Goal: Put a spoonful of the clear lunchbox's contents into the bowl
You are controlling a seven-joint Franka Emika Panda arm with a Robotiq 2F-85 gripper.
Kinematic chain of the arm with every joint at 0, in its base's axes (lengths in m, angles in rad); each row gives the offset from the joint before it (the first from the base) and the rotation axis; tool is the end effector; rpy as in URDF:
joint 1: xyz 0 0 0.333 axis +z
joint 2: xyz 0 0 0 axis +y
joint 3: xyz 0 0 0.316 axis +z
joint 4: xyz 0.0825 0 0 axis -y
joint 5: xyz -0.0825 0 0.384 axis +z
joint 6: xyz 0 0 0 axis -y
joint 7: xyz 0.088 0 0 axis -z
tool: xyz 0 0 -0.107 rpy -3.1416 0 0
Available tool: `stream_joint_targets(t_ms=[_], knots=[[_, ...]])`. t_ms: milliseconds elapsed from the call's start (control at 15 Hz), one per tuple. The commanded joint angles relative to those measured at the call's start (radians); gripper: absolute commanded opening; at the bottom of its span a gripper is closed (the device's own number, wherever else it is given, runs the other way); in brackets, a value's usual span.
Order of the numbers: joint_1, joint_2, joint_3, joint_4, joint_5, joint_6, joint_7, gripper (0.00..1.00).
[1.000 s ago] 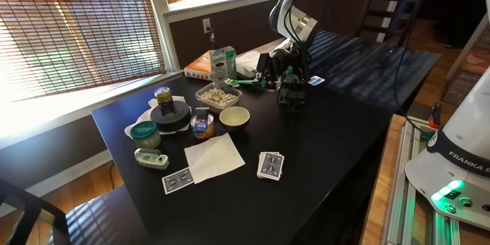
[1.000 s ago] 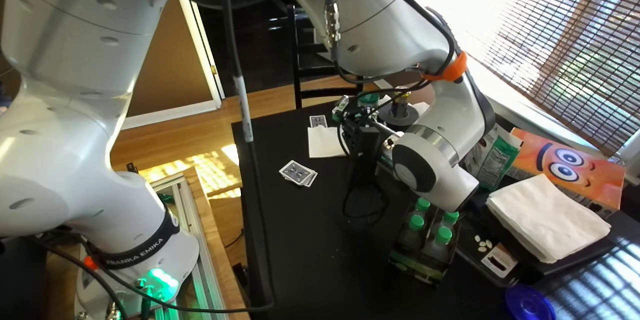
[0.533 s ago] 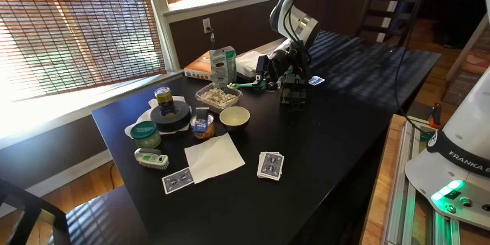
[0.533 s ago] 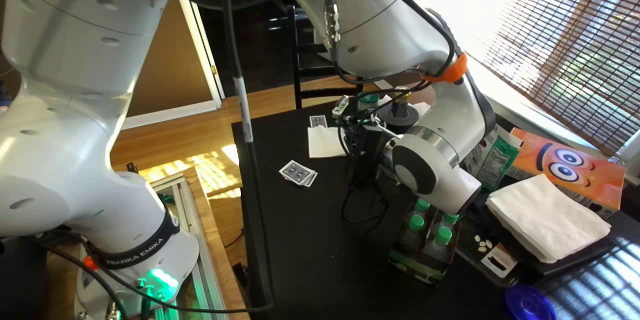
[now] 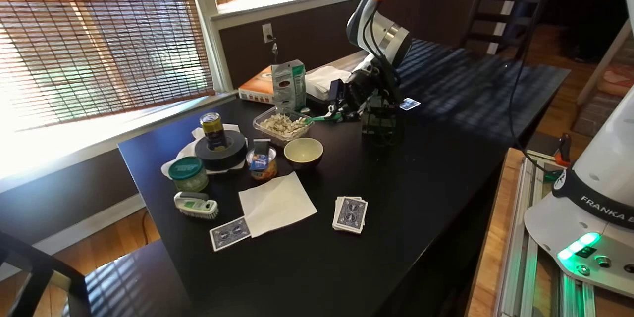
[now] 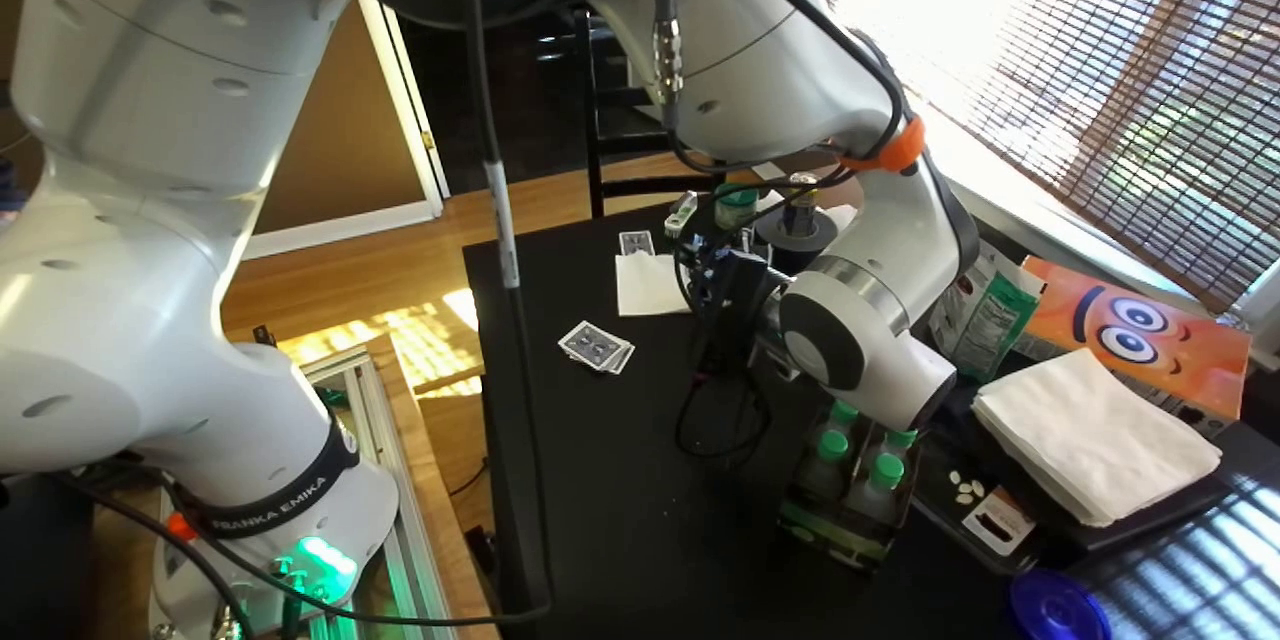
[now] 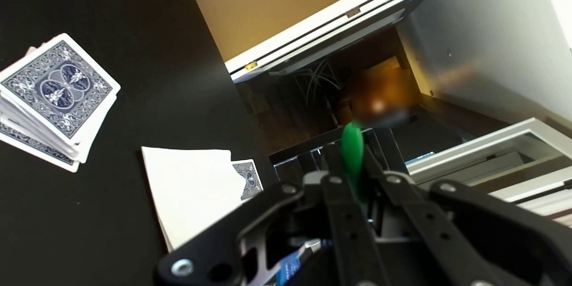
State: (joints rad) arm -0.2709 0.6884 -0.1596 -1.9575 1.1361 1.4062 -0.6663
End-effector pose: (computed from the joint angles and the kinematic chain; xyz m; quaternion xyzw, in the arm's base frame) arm 0.5045 -0.1135 0.1343 -0.7398 0.1607 0.1828 0.6272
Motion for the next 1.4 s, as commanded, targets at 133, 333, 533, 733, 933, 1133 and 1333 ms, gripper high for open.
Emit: stream_joint_targets(t_ms=[133,333,533,733,933,1133,1333], knots=[[0.015,0.034,0.009,0.027,0.003,0.011,0.087,0.03],[0.021,0.043,0.011,0.032,0.001,0.013,0.124,0.03],[0.026,0.050,0.010,0.036,-0.001,0.012,0.167,0.03],[0.024,0.057,0.012,0.042,-0.001,0.001,0.209,0.03],[0.022,0.064,0.013,0.052,0.002,-0.008,0.254,0.03],[0.025,0.080,0.010,0.072,0.005,0.006,0.298,0.03],[0.027,0.113,0.013,0.112,0.003,0.012,0.326,0.03]])
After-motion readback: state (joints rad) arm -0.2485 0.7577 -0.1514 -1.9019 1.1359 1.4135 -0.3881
